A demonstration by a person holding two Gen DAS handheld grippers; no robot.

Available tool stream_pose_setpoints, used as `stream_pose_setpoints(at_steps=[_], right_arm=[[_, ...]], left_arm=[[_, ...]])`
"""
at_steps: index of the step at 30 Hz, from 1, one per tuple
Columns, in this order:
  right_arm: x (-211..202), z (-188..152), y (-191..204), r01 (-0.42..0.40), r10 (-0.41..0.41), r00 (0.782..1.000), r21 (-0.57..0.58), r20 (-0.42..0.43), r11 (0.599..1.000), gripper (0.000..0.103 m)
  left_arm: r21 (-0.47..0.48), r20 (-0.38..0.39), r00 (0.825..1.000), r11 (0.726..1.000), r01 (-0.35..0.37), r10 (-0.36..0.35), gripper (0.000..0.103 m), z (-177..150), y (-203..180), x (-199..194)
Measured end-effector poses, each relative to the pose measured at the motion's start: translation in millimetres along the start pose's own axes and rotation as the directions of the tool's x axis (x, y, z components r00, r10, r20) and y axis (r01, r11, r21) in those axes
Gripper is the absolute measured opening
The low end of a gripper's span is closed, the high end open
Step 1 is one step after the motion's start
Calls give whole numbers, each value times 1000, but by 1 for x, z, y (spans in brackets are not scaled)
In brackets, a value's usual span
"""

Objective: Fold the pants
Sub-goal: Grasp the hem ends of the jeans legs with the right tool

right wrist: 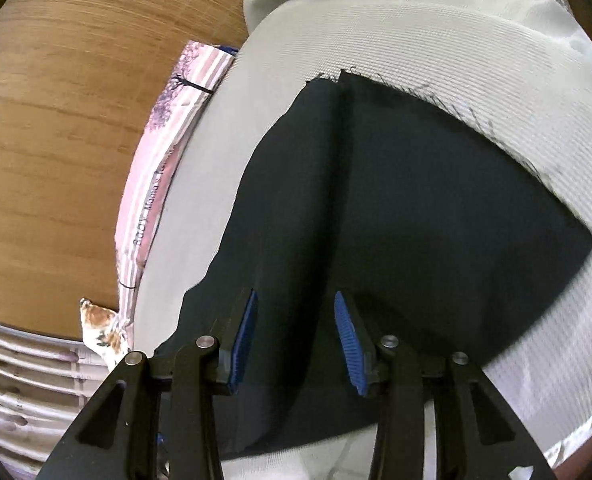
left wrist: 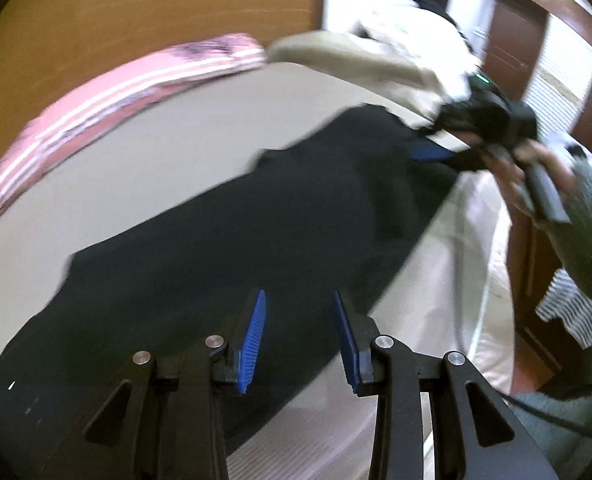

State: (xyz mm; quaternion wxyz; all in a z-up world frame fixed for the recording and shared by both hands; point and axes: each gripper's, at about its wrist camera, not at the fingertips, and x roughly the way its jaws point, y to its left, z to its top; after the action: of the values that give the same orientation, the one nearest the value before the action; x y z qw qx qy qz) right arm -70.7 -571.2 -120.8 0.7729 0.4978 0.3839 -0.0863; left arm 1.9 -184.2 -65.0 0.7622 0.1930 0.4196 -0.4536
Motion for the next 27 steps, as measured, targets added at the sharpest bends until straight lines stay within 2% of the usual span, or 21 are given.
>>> stream_pose_setpoints(at_steps=[6, 10, 16, 20, 23, 25, 27], right_arm=[[13, 17, 6, -4, 3, 1000, -14, -25, 1000, 38], [18, 22, 1, -15, 15, 999, 9, -32, 1000, 38], [20, 30, -6, -53, 54, 998, 44, -19, 998, 38], [21, 36, 4, -44, 44, 999, 1, -30, 999, 16], [19, 40, 15, -48, 47, 998, -23, -29, 999, 13], [20, 44, 27, -50, 49, 998, -53, -37, 997, 13], [25, 48, 44, -19, 15, 999, -92, -50, 996, 13]], left_arm=[[107, -34, 998, 993, 47, -44, 36, 9, -41, 29], [124, -45, 996, 989, 82, -77, 36, 13, -52, 38], [149, -92, 992, 984, 95, -82, 36, 14, -66, 68], [138, -100, 993, 987, 78, -65, 32, 17, -67, 83], [119, -92, 991, 988, 103, -92, 20, 17, -63, 85], [115, -81, 992, 988, 107, -98, 17, 18, -62, 83], [95, -73, 991, 989, 116, -109, 15, 18, -59, 81]])
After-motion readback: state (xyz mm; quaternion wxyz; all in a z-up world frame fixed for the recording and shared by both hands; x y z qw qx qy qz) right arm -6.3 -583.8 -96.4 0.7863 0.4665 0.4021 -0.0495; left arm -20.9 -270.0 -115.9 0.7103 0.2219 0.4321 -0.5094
